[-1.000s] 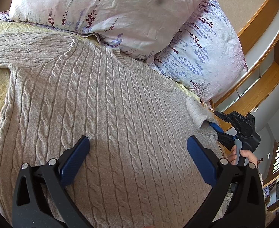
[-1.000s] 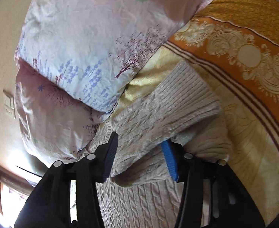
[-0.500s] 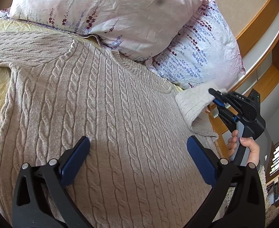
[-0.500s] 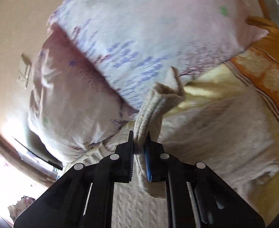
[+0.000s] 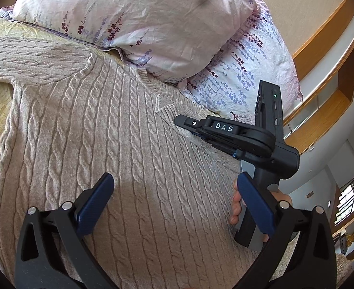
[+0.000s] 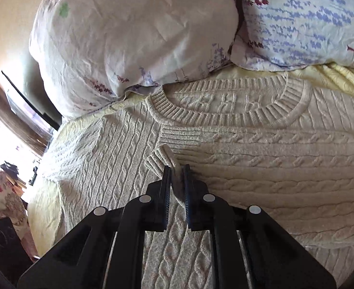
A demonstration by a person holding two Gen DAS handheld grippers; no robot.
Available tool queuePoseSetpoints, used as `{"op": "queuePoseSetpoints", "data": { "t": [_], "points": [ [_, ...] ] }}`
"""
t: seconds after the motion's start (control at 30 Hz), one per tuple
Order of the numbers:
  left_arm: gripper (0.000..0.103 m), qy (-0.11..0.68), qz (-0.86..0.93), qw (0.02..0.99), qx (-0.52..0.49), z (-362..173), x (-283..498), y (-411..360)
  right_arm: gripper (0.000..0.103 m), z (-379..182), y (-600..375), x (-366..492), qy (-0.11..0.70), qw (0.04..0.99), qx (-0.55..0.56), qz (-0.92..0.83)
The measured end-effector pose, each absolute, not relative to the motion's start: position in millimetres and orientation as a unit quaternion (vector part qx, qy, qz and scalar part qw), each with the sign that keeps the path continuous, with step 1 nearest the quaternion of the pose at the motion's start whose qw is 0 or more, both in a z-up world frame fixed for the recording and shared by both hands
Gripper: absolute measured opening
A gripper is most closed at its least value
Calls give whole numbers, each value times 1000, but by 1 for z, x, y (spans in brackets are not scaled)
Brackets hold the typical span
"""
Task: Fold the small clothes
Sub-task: 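Lower the sleeve onto the sweater body and open the right gripper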
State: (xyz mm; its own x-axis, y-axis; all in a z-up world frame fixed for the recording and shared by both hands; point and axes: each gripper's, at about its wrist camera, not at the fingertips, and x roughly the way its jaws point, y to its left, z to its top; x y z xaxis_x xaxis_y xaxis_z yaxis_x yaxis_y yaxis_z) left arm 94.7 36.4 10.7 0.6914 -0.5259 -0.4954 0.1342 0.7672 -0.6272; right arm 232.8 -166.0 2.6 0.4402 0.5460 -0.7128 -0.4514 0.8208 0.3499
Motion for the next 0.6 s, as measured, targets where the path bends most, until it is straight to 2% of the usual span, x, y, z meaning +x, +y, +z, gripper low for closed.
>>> {"op": "queuePoseSetpoints", "data": {
  "t": [0.17, 0.27, 0.33, 0.37, 0.4, 0.6],
  "points": [
    [101, 341, -192, 874, -288, 10, 94, 37, 37, 4, -143, 213, 415, 857, -41, 302],
    [101, 327, -197, 873, -303, 10, 91, 40, 39, 1, -121, 206, 394, 868, -108, 282],
    [101, 315, -202, 872, -316, 9, 89, 44, 35, 0, -110, 204, 385, 874, -137, 263],
    [101, 308, -206, 871, -323, 9, 87, 47, 20, 1, -107, 205, 381, 877, -142, 255],
    [101, 305, -209, 870, -327, 10, 86, 50, 11, 2, -108, 210, 381, 879, -136, 254],
    [101, 287, -144, 906, -275, 33, 72, 89, 9, 17, -121, 231, 396, 872, -5, 288]
  ]
}}
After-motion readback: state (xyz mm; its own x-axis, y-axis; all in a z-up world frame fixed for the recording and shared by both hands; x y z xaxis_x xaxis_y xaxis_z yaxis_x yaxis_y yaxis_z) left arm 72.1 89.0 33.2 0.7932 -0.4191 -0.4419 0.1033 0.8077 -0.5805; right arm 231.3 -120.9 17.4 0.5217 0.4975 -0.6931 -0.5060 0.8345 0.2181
